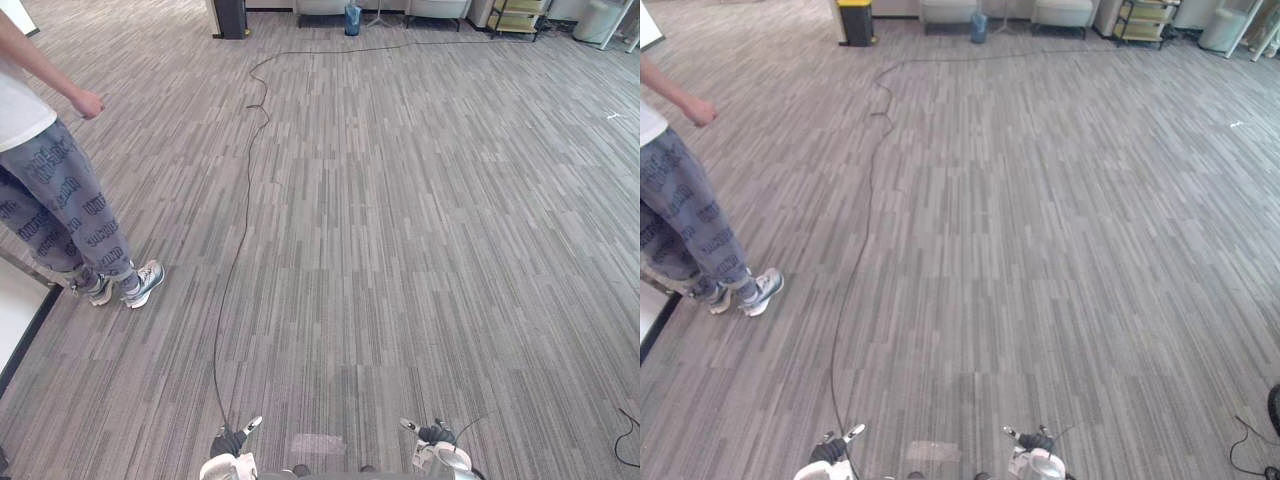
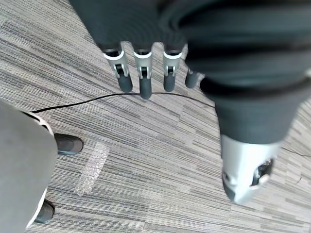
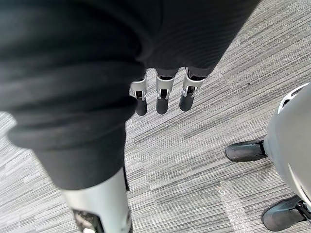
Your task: Pick up cushions and gather them together orderly.
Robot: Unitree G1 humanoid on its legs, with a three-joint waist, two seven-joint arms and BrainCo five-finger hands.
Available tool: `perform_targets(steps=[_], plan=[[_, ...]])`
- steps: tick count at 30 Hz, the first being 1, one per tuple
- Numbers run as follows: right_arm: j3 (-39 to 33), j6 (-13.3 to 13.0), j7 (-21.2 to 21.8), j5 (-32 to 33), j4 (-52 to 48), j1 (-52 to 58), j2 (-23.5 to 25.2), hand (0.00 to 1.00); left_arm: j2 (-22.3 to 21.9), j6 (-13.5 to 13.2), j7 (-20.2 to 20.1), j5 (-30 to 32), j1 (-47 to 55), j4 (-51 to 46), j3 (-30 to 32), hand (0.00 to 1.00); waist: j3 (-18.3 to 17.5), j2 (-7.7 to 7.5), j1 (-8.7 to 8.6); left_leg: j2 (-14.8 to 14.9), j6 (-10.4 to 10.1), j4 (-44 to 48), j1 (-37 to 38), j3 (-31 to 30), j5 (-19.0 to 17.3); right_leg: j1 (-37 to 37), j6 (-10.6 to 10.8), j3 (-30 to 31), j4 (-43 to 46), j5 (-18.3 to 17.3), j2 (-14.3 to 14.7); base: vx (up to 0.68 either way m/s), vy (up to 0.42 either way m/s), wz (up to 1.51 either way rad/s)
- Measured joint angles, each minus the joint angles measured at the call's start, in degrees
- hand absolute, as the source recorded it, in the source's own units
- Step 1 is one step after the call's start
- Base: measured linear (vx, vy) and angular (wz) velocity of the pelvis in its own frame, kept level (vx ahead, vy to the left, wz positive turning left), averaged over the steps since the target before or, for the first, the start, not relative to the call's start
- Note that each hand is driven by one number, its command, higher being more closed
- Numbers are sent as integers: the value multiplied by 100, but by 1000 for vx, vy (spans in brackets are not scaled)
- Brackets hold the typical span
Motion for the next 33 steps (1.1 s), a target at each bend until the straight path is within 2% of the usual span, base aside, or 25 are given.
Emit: perform_targets(steps=[5,8,10,11,12,13,14,15,18,20,21,22,23,24,25,26,28,29,30,31,32,33], plan=[[0,3,19,1,-60,-27,-1,0,-9,7,-6,2,-60,-7,85,0,127,8,-5,22,-1,1,-163,4,-1,-137,-9,-18,39,-13,12,-20,-12,0],[-12,-5,16,3,-80,-37,-3,0,-25,53,-6,-1,-91,-34,231,0,138,6,-5,48,-30,106,-411,0,-29,-514,-43,-23,400,-216,-7,32,-22,4],[-43,-6,16,4,-168,-44,35,0,13,97,-6,-6,-139,-130,257,0,232,-81,-1,102,-69,718,-705,-9,-362,-645,-74,-63,723,-441,-89,96,-53,13],[-117,-4,14,4,-283,-9,70,0,-9,107,-9,-12,-156,-227,374,0,298,-92,10,211,-83,1451,-934,13,-730,-650,-98,-94,892,-591,-102,81,-81,15],[-113,-26,14,5,-400,19,73,0,-71,111,-9,-28,-180,-336,603,0,386,-68,25,502,-73,2960,-1504,208,-1209,-649,-140,-126,1146,-865,-85,79,-77,16],[-104,-22,13,6,-441,36,72,0,-90,112,-8,-35,-186,-372,657,0,401,-57,26,611,-34,3439,-1689,277,-1259,-632,-163,-131,1210,-932,-72,76,-59,11],[-84,-26,9,7,-519,97,74,0,-101,107,-7,-119,-183,-510,747,0,430,-48,48,933,-2,4663,-2239,445,-1279,-555,-242,-121,1302,-1086,-39,169,-13,-4],[20,-33,-17,12,-529,110,20,0,-141,97,-6,-170,-158,-637,755,0,454,-9,106,1290,-22,5401,-2584,500,-1385,-402,-250,-106,1325,-1218,19,221,9,-6],[66,-28,-31,18,-527,107,-11,0,-135,90,-12,-257,-164,-748,714,0,465,-25,113,1532,-184,5326,-2970,548,-1540,-183,-158,-48,1318,-1422,-90,299,84,-9],[124,33,-37,17,-515,116,-41,0,-121,10,-36,-331,-164,-861,669,0,501,-102,144,1492,-305,4600,-3434,834,-1420,12,67,69,1158,-1579,-421,402,190,-17],[123,39,-37,17,-508,113,-46,0,-122,-7,-43,-338,-169,-886,668,0,493,-116,154,1431,-302,4361,-3559,885,-1301,49,112,74,1107,-1584,-515,478,263,-22],[109,40,-38,17,-464,103,-52,0,-113,-31,-43,-343,-175,-922,656,0,490,-130,186,1278,-236,3626,-3722,943,-816,214,199,69,946,-1626,-687,705,371,-31],[102,43,-37,18,-278,119,-45,0,-72,-58,-59,-341,-215,-947,594,0,447,-254,283,1034,101,3608,-3694,986,-385,384,320,200,763,-1585,-930,759,382,-22],[110,65,-35,19,-256,109,-20,0,-34,-65,-56,-344,-244,-946,578,0,433,-303,278,1016,149,3664,-3700,1067,-452,394,261,228,753,-1525,-989,813,389,-10],[88,56,-16,15,-285,94,107,0,-10,-96,-59,-343,-287,-933,592,0,449,-358,278,1072,354,4097,-3787,1066,-737,399,303,329,779,-1082,-1023,687,320,0],[0,52,-12,15,-290,126,212,0,26,-108,-74,-445,-289,-943,676,0,437,-477,359,1120,459,4586,-3779,1055,-805,498,482,420,964,-670,-1090,788,360,-14],[-46,52,-18,4,-291,167,220,0,130,-100,-92,-419,-284,-905,581,0,430,-494,421,1206,518,4888,-3553,1051,-861,356,570,542,1783,-280,-1113,556,248,-17],[-45,11,-8,-2,-401,225,204,0,255,-56,-99,-309,-279,-711,247,0,417,-480,395,1049,472,4384,-2782,1010,-1209,-344,726,759,3699,432,-1246,451,216,-7],[-18,1,-5,-3,-479,253,200,0,270,-36,-100,-277,-278,-692,181,0,429,-462,383,1002,414,4212,-2568,973,-1325,-589,739,824,4312,447,-1254,661,278,10],[34,-44,20,-25,-633,292,184,0,286,3,-100,-213,-303,-605,87,0,449,-460,314,836,264,3684,-1967,888,-1638,-1337,718,816,5852,225,-1288,427,123,21],[58,-38,27,-43,-691,291,175,0,284,24,-100,-214,-323,-546,44,0,445,-500,273,759,225,3429,-1690,887,-1713,-1675,631,753,6331,16,-1317,658,73,23],[57,-46,62,-64,-807,292,153,0,269,49,-96,-209,-382,-502,28,0,496,-469,213,727,133,2979,-1097,899,-1842,-2242,274,450,6754,-390,-1277,560,13,7]])
